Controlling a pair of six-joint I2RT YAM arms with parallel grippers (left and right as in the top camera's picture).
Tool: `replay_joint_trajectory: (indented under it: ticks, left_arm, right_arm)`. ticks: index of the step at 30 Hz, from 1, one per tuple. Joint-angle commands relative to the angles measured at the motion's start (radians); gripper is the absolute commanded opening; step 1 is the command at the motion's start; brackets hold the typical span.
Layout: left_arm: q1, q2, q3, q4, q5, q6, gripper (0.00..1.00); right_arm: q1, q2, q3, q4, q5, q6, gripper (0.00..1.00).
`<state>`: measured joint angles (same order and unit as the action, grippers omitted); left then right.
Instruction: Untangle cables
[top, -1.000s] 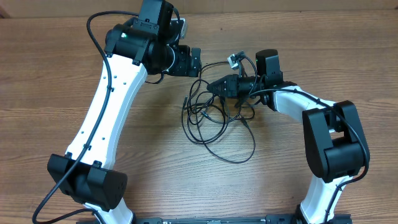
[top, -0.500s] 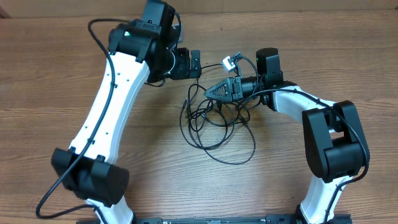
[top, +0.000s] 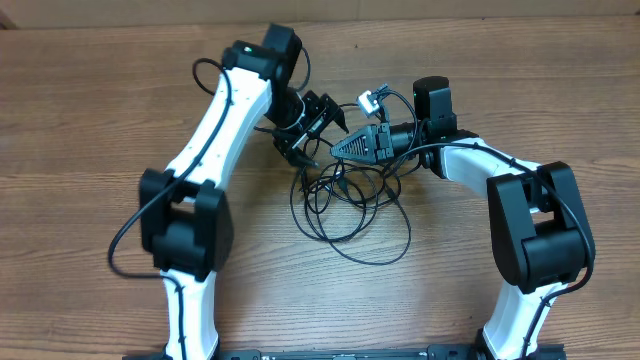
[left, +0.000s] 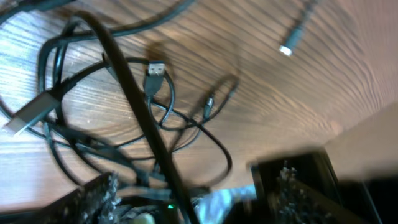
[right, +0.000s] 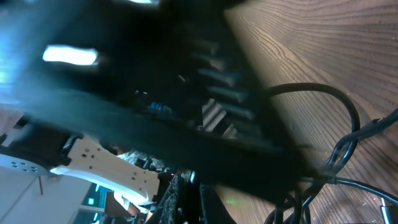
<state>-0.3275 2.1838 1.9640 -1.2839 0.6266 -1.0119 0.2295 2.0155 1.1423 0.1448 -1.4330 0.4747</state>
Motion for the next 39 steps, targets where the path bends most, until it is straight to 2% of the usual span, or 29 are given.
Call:
replay_joint_trajectory:
  ticks: [1,2,4,8,13,17,18,22,25,28,30,31,34,39]
  left_arm:
    - [0.007,0.067,0.001,0.022,0.055,-0.134,0.66]
    - [0.007,0.078,0.001,0.037,0.055,-0.134,0.50]
    - [0.007,0.088,0.001,0.064,0.051,-0.129,0.04]
    - [0.022,0.079,0.003,0.126,0.040,-0.034,0.04]
    - [0.086,0.025,0.016,0.128,0.055,0.163,0.04]
    - [0.133,-0.072,0.016,0.128,0.075,0.334,0.04]
    - [0.143,-0.127,0.016,0.124,0.081,0.388,0.04]
    - [0.136,-0.249,0.016,0.134,0.081,0.470,0.04]
    - [0.114,-0.320,0.016,0.157,0.085,0.482,0.04]
    - [0.090,-0.375,0.016,0.185,0.088,0.498,0.04]
    - [0.077,-0.400,0.016,0.189,0.078,0.536,0.04]
    - [0.074,-0.408,0.016,0.185,0.068,0.560,0.04]
    - [0.072,-0.418,0.016,0.166,0.045,0.649,0.04]
    - [0.072,-0.418,0.016,0.130,0.022,0.795,0.04]
  right_arm:
    - [-0.004,-0.002,0.008,0.007,-0.027,0.024,0.04]
    - [-0.004,-0.002,0.008,0.007,-0.027,0.024,0.04]
    - [-0.004,-0.002,0.008,0.007,-0.027,0.027,0.04]
    - [-0.005,-0.002,0.007,0.007,-0.022,0.027,0.04]
    - [-0.010,-0.002,0.007,0.002,0.080,0.027,0.33]
    - [-0.010,-0.002,0.007,-0.030,0.262,0.035,0.56]
    - [-0.010,-0.002,0.007,-0.054,0.351,0.080,0.61]
    - [0.023,-0.002,0.007,-0.065,0.430,0.143,0.63]
    - [0.070,-0.002,0.007,-0.109,0.538,0.219,0.67]
    - [0.108,-0.002,0.008,-0.131,0.610,0.264,0.80]
    - [0.117,-0.004,0.012,-0.131,0.594,0.312,0.97]
    - [0.116,-0.008,0.013,-0.132,0.578,0.332,1.00]
    - [0.091,-0.032,0.013,-0.158,0.549,0.335,1.00]
    - [-0.019,-0.120,0.013,-0.308,0.572,0.272,1.00]
